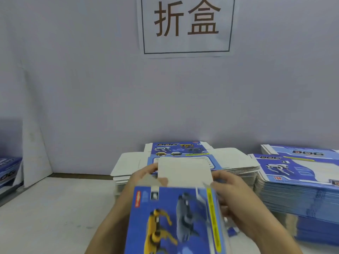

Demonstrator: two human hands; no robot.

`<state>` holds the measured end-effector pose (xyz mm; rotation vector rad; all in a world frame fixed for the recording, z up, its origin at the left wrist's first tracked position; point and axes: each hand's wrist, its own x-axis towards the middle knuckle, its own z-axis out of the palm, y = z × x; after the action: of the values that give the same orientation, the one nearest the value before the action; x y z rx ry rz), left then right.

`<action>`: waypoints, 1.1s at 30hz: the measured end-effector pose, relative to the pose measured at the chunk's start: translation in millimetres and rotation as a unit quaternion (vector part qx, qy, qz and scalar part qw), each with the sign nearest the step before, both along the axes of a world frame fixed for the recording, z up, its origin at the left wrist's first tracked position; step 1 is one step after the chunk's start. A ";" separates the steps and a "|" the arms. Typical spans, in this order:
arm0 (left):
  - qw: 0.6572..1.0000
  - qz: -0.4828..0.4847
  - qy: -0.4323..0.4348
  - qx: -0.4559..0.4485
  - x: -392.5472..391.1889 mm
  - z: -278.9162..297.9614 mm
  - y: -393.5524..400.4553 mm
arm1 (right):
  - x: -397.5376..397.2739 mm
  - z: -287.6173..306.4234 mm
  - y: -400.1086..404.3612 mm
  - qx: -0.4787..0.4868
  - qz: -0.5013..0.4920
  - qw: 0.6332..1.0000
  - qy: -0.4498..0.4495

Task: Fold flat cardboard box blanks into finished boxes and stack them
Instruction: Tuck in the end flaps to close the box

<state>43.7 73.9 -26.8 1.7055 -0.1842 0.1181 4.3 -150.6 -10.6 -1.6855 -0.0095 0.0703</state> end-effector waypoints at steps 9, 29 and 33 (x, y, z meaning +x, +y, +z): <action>0.996 -0.067 0.033 -0.038 -13.2 12.5 -6.5 | -2.0 -7.3 7.3 0.129 -0.041 0.987 -0.083; 0.993 0.013 -0.117 -0.020 -35.3 27.0 -17.9 | -8.0 5.4 2.9 0.122 0.016 0.979 -0.164; 0.991 0.029 -0.131 0.022 -35.9 26.3 -16.7 | -7.7 5.6 5.0 0.126 -0.013 0.978 -0.168</action>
<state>7.8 57.3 -0.5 1.7371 -0.3340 0.3838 -3.3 -145.6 -5.0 -1.4268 -0.2413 -0.2267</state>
